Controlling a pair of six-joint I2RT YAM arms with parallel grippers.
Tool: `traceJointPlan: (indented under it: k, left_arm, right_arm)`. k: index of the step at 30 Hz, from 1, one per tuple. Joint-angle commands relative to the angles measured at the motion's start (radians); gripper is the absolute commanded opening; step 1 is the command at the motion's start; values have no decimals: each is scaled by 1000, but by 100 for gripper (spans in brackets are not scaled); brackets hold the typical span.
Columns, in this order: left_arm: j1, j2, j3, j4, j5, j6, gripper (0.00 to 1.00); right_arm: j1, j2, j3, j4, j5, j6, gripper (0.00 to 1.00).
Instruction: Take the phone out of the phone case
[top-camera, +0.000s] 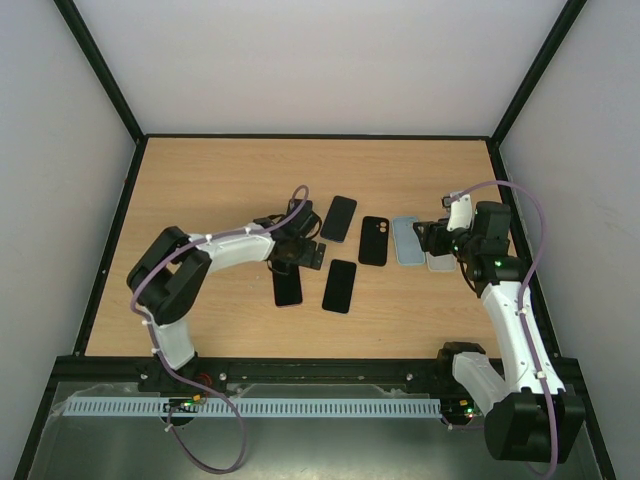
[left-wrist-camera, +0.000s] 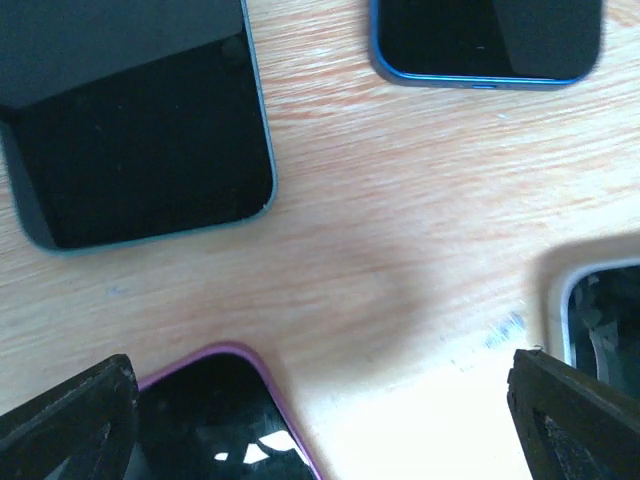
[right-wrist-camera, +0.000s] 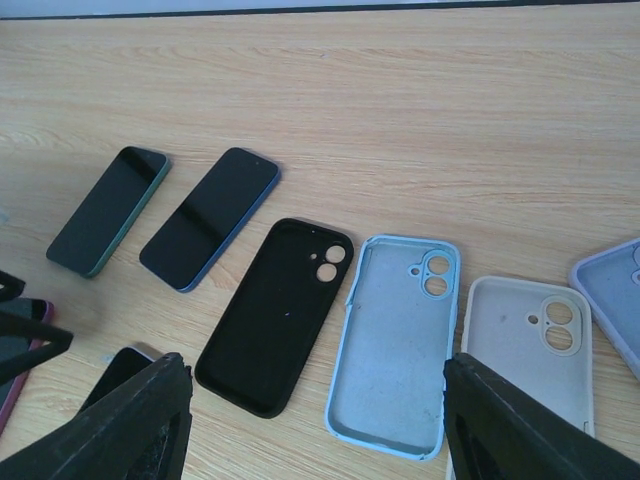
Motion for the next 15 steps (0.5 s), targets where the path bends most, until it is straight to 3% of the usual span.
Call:
traceJointPlan:
  k: [1,8,11,15]
  left_arm:
    - [-27,-145,-18,-35,-80,-15,100]
    - [-25,-380,49,-140,-245,96,100]
    - [-20,-502,62,-146,-320,163,100]
    - [-8,-649,13,-55,-433,275,100]
  right_arm:
    - [-4,-14,-7,41,16,2,67]
    - [-4,-39,-34,134,133,83,73]
    - [-3,-70,-63,195,241,154,89]
    - [-3,-106,-86,276,398,264,92]
